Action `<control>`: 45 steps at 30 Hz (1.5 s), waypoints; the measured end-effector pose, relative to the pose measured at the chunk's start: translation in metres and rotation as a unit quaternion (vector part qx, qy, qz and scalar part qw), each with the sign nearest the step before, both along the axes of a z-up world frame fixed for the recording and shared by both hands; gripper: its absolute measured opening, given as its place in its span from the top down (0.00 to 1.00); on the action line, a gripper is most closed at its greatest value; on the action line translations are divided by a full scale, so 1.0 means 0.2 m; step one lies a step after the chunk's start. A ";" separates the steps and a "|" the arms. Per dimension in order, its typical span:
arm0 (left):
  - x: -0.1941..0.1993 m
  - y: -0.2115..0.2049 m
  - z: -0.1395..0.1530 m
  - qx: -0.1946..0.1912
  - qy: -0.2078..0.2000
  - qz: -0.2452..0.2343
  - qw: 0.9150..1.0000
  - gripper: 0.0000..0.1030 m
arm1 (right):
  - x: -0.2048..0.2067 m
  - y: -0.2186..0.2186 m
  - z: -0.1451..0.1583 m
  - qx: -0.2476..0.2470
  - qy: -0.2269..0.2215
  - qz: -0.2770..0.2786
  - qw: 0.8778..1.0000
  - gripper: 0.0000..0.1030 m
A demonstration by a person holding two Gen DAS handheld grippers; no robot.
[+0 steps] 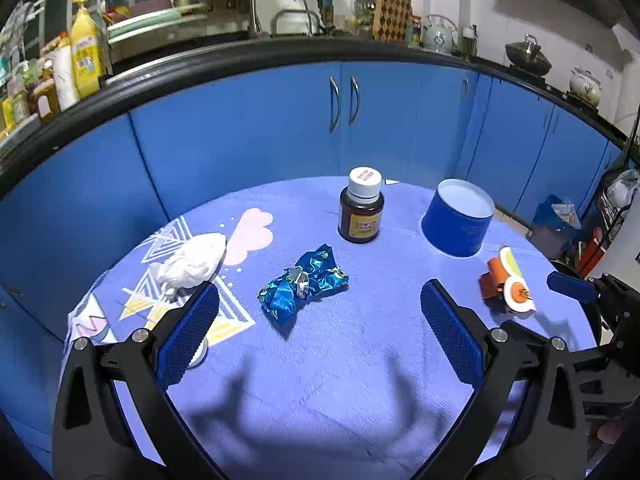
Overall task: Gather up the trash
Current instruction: 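Move both tools back over the table, then grasp the blue candy wrapper with left tool while right tool grasps the orange-and-white cup, then carry the blue wrapper and orange-and-white cup over the black bin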
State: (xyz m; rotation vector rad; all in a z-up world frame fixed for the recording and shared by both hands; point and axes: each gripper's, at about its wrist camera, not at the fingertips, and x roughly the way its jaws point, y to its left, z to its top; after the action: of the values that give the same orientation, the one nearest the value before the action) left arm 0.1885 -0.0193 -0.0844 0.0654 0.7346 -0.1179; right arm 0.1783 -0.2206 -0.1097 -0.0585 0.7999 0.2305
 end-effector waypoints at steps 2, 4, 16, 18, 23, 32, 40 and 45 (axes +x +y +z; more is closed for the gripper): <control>0.05 -0.01 -0.02 0.004 0.010 -0.006 1.000 0.04 | 0.04 0.01 -0.03 -0.002 0.010 -0.003 1.000 0.18; 0.10 -0.02 -0.05 0.011 0.017 -0.014 1.000 0.04 | 0.08 0.02 -0.05 -0.001 0.017 -0.009 1.000 0.18; 0.32 -0.01 -0.22 0.026 0.054 -0.012 0.998 0.15 | 0.23 0.06 -0.11 -0.012 0.024 -0.019 0.999 0.38; 0.35 0.00 -0.26 0.021 0.069 -0.012 0.997 0.24 | 0.24 0.06 -0.12 -0.010 0.032 -0.018 0.999 0.49; 0.35 0.03 -0.27 0.005 0.075 -0.009 0.997 0.37 | 0.23 0.04 -0.11 -0.008 0.027 -0.019 0.999 0.69; 0.21 -0.02 -0.21 0.016 0.062 -0.022 0.998 0.50 | 0.14 0.02 -0.05 -0.019 0.012 -0.016 1.000 0.69; 0.07 -0.13 -0.13 0.029 0.050 -0.048 0.997 0.50 | 0.03 -0.03 0.04 -0.030 -0.003 -0.015 0.999 0.69; 0.02 -0.22 -0.09 0.038 0.043 -0.065 0.996 0.50 | -0.05 -0.09 0.08 -0.035 -0.010 -0.017 0.999 0.69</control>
State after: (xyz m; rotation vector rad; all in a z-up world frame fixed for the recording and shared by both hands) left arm 0.1919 -0.0629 -0.1025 0.1828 0.8214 -0.2185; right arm 0.1693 -0.2385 -0.0946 -0.1128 0.7891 0.1692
